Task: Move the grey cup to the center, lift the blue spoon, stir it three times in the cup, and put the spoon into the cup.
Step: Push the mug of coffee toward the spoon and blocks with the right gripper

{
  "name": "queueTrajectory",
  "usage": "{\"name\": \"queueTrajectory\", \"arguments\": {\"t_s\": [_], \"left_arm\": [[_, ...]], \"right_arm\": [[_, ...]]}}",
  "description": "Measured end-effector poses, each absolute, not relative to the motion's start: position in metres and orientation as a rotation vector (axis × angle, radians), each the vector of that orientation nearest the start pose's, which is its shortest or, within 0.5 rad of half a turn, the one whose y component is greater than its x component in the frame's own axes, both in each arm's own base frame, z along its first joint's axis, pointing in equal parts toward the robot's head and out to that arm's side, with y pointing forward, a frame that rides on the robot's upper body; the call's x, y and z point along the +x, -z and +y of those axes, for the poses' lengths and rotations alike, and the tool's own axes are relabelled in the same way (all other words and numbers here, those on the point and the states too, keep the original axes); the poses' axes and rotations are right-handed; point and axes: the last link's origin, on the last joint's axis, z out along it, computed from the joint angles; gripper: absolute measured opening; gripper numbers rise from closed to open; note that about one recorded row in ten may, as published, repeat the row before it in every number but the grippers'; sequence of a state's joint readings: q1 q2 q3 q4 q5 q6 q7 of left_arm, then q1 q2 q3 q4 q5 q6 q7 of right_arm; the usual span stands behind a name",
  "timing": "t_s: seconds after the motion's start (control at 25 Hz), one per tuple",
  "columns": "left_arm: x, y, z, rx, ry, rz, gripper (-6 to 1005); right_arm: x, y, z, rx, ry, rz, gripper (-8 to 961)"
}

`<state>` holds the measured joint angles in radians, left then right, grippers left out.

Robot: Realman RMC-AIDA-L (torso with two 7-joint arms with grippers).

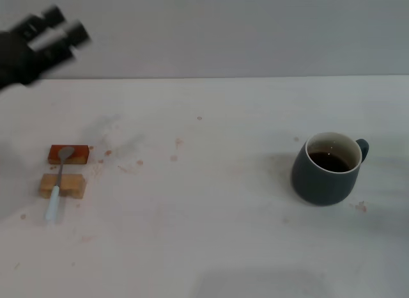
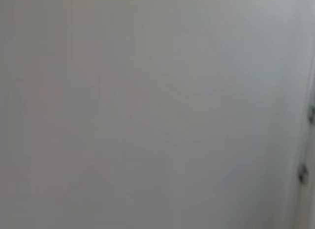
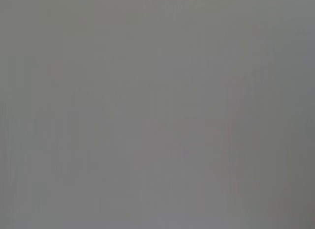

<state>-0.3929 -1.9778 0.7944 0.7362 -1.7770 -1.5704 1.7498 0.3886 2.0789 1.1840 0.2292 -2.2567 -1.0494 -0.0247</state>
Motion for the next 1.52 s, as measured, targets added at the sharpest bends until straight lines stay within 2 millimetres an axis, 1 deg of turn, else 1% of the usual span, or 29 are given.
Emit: {"name": "queueTrajectory", "arguments": {"t_s": [0.04, 0.08, 0.12, 0.16, 0.2, 0.24, 0.28, 0.4, 0.44, 0.48, 0.56, 0.6, 0.64, 0.68, 0.72, 0.76, 0.8, 0.84, 0.88, 0.96, 1.0, 1.04, 1.16, 1.2, 1.32, 1.4, 1.52], "left_arm": [[-0.255, -0.098, 0.338, -2.285, 1.169, -0.479, 838], [-0.248, -0.091, 0.337, -2.363, 1.087, -0.414, 835], [-0.248, -0.091, 0.337, -2.363, 1.087, -0.414, 833], [-0.243, -0.088, 0.336, -2.399, 1.045, -0.377, 831], [-0.236, -0.081, 0.335, -2.443, 0.932, -0.300, 828], [-0.236, -0.081, 0.335, -2.443, 0.932, -0.300, 826], [-0.235, -0.080, 0.336, -2.448, 0.889, -0.278, 824], [-0.235, -0.070, 0.345, -2.431, 0.682, -0.201, 817], [-0.235, -0.070, 0.345, -2.431, 0.682, -0.201, 814], [-0.235, -0.069, 0.347, -2.420, 0.643, -0.187, 812], [-0.236, -0.062, 0.352, -2.384, 0.530, -0.126, 808], [-0.238, -0.057, 0.355, -2.334, 0.424, -0.069, 805], [-0.238, -0.057, 0.355, -2.334, 0.424, -0.069, 803], [-0.238, -0.049, 0.359, -2.287, 0.329, -0.027, 801], [-0.238, -0.049, 0.359, -2.287, 0.329, -0.027, 798], [-0.238, -0.044, 0.361, -2.255, 0.270, -0.003, 796], [-0.240, -0.038, 0.365, -2.199, 0.176, 0.035, 794], [-0.240, -0.038, 0.365, -2.199, 0.176, 0.035, 791], [-0.242, -0.036, 0.367, -2.165, 0.129, 0.047, 789], [-0.248, -0.034, 0.374, -2.059, 0.017, 0.048, 784], [-0.254, -0.034, 0.379, -1.972, -0.050, 0.026, 782], [-0.254, -0.034, 0.379, -1.972, -0.050, 0.026, 780], [-0.266, -0.044, 0.388, -1.826, -0.125, -0.046, 773], [-0.270, -0.049, 0.393, -1.761, -0.131, -0.102, 770], [-0.271, -0.051, 0.394, -1.741, -0.118, -0.132, 763], [-0.274, -0.058, 0.397, -1.697, -0.047, -0.238, 759], [-0.275, -0.060, 0.399, -1.684, -0.024, -0.269, 752]], "right_arm": [[0.367, -0.023, 0.331, -1.284, -0.539, 0.647, 334], [0.367, -0.024, 0.332, -1.282, -0.540, 0.645, 334], [0.367, -0.024, 0.332, -1.282, -0.540, 0.645, 334], [0.367, -0.024, 0.332, -1.282, -0.540, 0.645, 334], [0.366, -0.024, 0.333, -1.281, -0.541, 0.644, 334], [0.366, -0.024, 0.333, -1.281, -0.541, 0.644, 335], [0.366, -0.024, 0.334, -1.281, -0.542, 0.643, 335], [0.366, -0.025, 0.334, -1.280, -0.540, 0.643, 335], [0.366, -0.025, 0.334, -1.280, -0.540, 0.643, 335], [0.366, -0.025, 0.334, -1.279, -0.539, 0.642, 335], [0.366, -0.025, 0.335, -1.280, -0.540, 0.641, 334], [0.365, -0.026, 0.336, -1.281, -0.542, 0.638, 334], [0.365, -0.026, 0.336, -1.281, -0.542, 0.638, 334], [0.365, -0.026, 0.336, -1.281, -0.542, 0.638, 334], [0.365, -0.026, 0.336, -1.281, -0.541, 0.637, 334], [0.365, -0.026, 0.336, -1.280, -0.541, 0.637, 334], [0.365, -0.027, 0.337, -1.279, -0.540, 0.636, 334], [0.365, -0.027, 0.337, -1.279, -0.540, 0.636, 334], [0.365, -0.027, 0.337, -1.279, -0.543, 0.634, 334], [0.364, -0.027, 0.338, -1.280, -0.544, 0.634, 333], [0.364, -0.027, 0.338, -1.280, -0.546, 0.633, 333], [0.364, -0.027, 0.338, -1.280, -0.546, 0.633, 333], [0.362, -0.027, 0.340, -1.282, -0.551, 0.629, 333], [0.360, -0.027, 0.342, -1.283, -0.554, 0.627, 333], [0.360, -0.027, 0.342, -1.284, -0.556, 0.626, 334], [0.359, -0.027, 0.343, -1.287, -0.558, 0.624, 334], [0.358, -0.026, 0.343, -1.290, -0.558, 0.623, 320]]}}
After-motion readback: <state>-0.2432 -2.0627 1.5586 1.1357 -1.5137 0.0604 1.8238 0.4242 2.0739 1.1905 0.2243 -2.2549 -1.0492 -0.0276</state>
